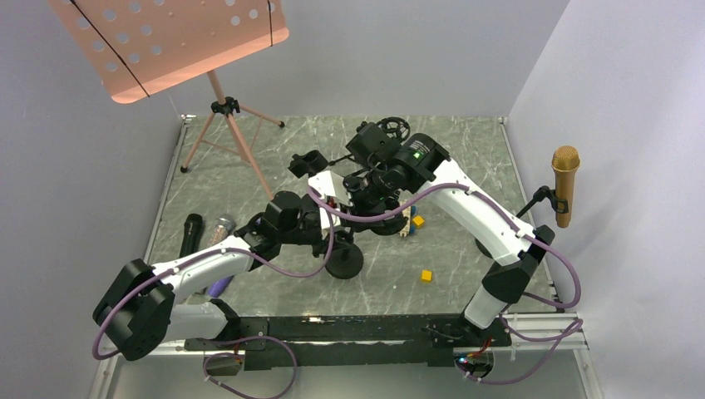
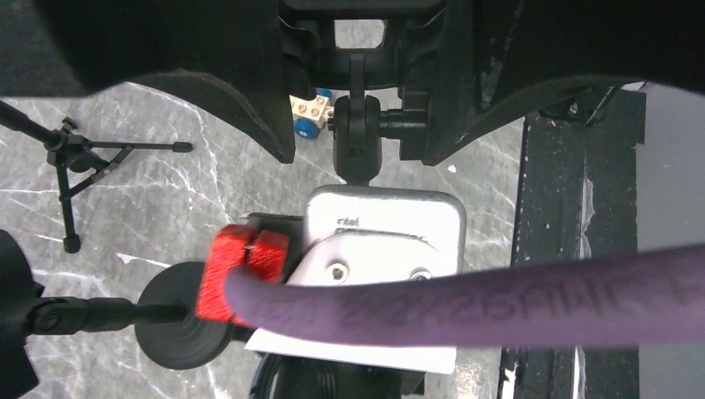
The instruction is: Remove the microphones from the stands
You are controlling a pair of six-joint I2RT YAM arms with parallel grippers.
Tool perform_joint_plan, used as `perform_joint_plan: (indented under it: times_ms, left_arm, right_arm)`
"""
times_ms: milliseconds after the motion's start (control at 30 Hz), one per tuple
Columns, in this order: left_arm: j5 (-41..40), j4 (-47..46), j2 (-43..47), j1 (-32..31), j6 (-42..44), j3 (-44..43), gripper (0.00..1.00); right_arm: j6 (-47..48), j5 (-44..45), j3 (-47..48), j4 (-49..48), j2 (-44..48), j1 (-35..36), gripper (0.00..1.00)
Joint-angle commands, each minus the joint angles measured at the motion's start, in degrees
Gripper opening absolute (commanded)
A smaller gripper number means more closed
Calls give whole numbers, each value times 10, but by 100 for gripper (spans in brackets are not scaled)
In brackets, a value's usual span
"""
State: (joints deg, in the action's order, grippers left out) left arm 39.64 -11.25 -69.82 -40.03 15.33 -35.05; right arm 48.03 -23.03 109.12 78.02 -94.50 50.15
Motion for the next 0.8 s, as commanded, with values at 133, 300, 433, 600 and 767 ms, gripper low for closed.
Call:
perform_joint_plan:
  times_ms: [133,300,433,600,767]
  left_arm:
    - [14,19,42,22,7,-35,1]
    - [4,57,57,29,14,-46,38]
    - [17,84,64,31,24,-42,52]
    - [50,92,47,36,22,-46,57]
    - [87,48,-7,36,4,-56,56]
  right_arm:
    - [19,7,-74,-4,46,0,36]
    - [21,13,-95,-15,56,-1,21]
    - [29,16,-113,-28,66,0,13]
    - [38,26,-136,-39,78,0,9]
    - [35,28,-149,-45,85,0,9]
